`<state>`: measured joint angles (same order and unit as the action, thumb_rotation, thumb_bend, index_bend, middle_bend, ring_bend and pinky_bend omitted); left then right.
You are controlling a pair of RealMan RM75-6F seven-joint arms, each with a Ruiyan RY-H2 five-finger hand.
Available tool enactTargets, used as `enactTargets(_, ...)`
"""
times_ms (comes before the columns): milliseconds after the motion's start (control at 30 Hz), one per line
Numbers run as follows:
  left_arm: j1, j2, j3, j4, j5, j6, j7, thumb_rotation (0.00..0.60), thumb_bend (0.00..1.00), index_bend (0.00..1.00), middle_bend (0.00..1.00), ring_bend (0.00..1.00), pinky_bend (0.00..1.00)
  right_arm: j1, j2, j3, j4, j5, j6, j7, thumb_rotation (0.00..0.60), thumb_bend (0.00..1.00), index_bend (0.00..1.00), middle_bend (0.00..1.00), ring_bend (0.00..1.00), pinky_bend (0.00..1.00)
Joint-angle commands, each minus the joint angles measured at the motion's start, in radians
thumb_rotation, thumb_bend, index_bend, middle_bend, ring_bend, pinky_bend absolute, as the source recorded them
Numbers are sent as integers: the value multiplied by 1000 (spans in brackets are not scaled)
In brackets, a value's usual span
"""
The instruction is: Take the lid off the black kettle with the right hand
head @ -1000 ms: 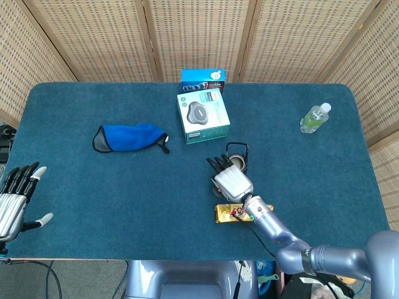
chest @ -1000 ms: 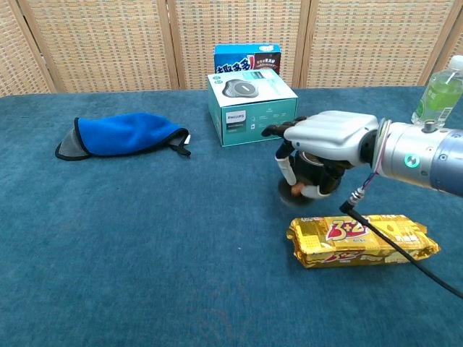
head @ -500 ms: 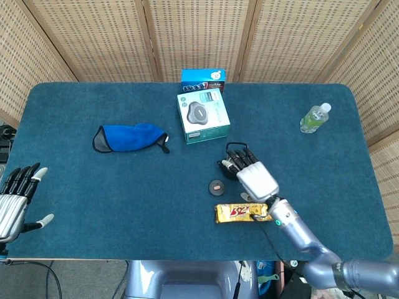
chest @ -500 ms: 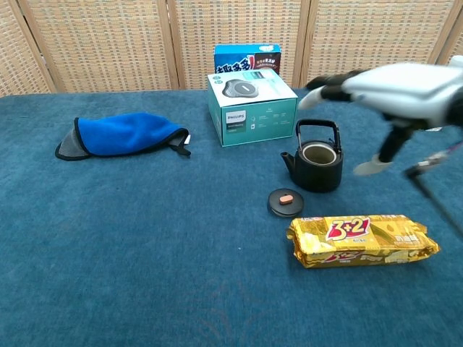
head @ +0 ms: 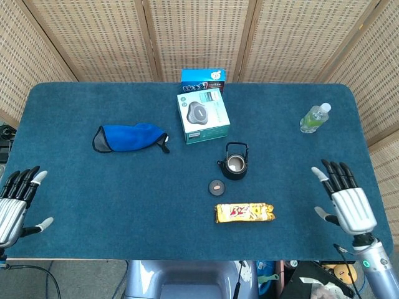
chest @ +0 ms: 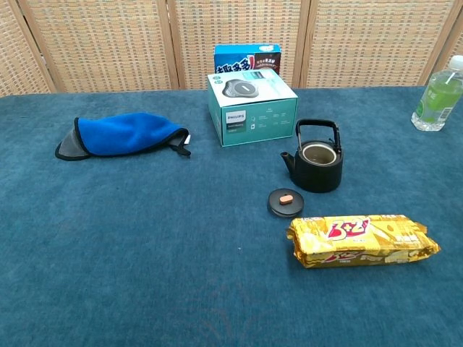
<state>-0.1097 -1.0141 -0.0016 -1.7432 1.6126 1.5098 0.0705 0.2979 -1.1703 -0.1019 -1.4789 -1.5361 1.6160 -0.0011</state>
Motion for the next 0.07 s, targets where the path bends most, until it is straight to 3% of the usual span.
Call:
enactTargets(33, 4, 0, 2, -1, 7, 7, 1, 600, 122, 0, 0, 0, 0, -37, -13, -1, 33, -6, 27, 27, 600, 0, 0, 0, 0, 0)
enactTargets(67, 6, 1, 4, -2, 13, 12, 1, 600, 122, 0, 0, 0, 0, -52, -15, 1, 41, -2, 35, 35, 600, 0, 0, 0, 0, 0)
